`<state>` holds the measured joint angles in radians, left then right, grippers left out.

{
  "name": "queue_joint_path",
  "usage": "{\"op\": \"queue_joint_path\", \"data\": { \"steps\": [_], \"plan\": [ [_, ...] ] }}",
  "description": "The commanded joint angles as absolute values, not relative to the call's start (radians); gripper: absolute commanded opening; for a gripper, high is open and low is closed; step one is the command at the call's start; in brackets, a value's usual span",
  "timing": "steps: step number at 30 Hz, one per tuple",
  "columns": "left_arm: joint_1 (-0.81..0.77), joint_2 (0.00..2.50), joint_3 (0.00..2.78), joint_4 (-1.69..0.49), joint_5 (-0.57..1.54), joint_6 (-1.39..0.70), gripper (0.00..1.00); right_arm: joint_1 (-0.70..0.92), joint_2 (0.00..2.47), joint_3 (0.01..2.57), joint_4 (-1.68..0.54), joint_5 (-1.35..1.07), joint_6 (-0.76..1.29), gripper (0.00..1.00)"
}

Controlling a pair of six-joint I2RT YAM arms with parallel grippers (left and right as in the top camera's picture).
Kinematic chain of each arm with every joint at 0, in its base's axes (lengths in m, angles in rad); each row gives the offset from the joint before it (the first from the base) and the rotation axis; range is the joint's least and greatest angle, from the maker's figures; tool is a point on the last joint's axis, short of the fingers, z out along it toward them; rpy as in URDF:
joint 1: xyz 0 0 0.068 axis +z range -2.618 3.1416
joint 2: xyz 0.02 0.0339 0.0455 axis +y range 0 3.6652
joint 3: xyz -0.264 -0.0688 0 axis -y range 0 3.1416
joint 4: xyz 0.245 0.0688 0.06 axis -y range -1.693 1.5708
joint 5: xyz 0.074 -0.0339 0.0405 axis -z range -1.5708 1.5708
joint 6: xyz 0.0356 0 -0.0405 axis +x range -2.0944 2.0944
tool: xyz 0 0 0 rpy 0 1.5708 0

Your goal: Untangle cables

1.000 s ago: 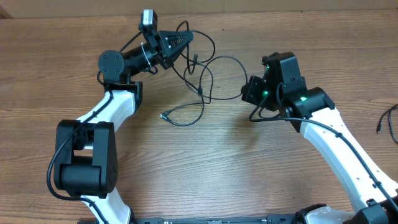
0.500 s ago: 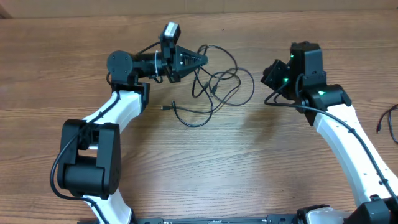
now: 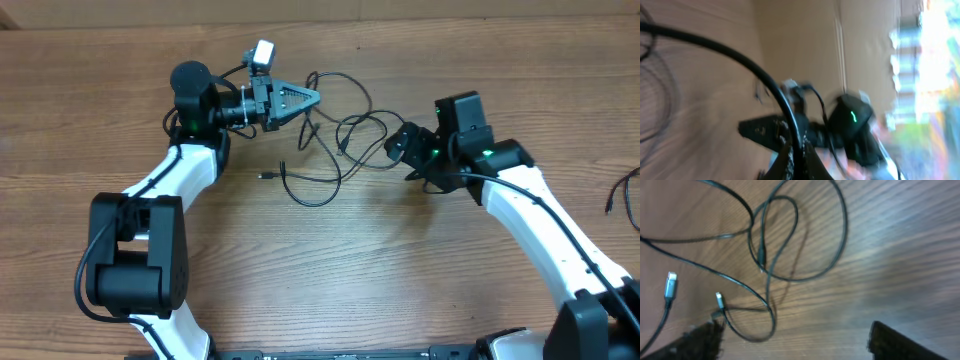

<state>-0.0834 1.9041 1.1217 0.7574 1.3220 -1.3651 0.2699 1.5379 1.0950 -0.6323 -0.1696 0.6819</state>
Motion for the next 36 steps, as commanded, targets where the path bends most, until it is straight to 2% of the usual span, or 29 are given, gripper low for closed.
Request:
{"op": "queue_joint_path", "data": {
  "steps": [1, 8, 18, 19, 21, 22, 24, 26, 27, 29, 36],
  "plan": [
    [-0.059, 1.9, 1.131, 0.563, 1.139, -1.164, 0.04, 0.294, 1.597, 1.058, -0.524, -0.17, 0.632, 1.0],
    [-0.06, 1.9, 1.131, 0.158, 0.876, -0.934, 0.04, 0.299, 1.755, 1.048, -0.318, -0.068, 0.422, 1.0],
    [-0.06, 1.9, 1.131, -0.07, 0.736, -0.83, 0.04, 0.299, 1.916, 1.048, -0.21, 0.157, 0.379, 1.0],
    [-0.06, 1.9, 1.131, -0.095, 0.716, -0.83, 0.04, 0.299, 1.927, 1.048, -0.211, 0.157, 0.379, 0.95],
    [-0.06, 1.9, 1.131, -0.11, 0.701, -0.83, 0.04, 0.299, 1.941, 1.048, -0.224, 0.157, 0.38, 0.77],
    [-0.06, 1.9, 1.131, -0.113, 0.699, -0.83, 0.04, 0.299, 1.943, 1.048, -0.236, 0.155, 0.38, 0.64],
    [-0.06, 1.9, 1.131, -0.115, 0.698, -0.83, 0.04, 0.299, 1.944, 1.048, -0.257, 0.133, 0.38, 0.5],
    [-0.06, 1.9, 1.131, -0.12, 0.694, -0.83, 0.05, 0.299, 1.944, 1.048, -0.263, 0.089, 0.38, 0.3],
    [-0.06, 1.9, 1.131, -0.122, 0.694, -0.83, 0.05, 0.299, 1.944, 1.048, -0.264, 0.083, 0.38, 0.25],
    [-0.061, 1.9, 1.131, -0.141, 0.694, -0.83, 0.07, 0.299, 1.944, 1.048, -0.263, 0.077, 0.38, 0.05],
    [-0.092, 1.9, 1.131, -0.23, 0.658, -0.83, 0.13, 0.266, 1.943, 1.049, -0.256, 0.077, 0.38, 0.04]
  ]
}}
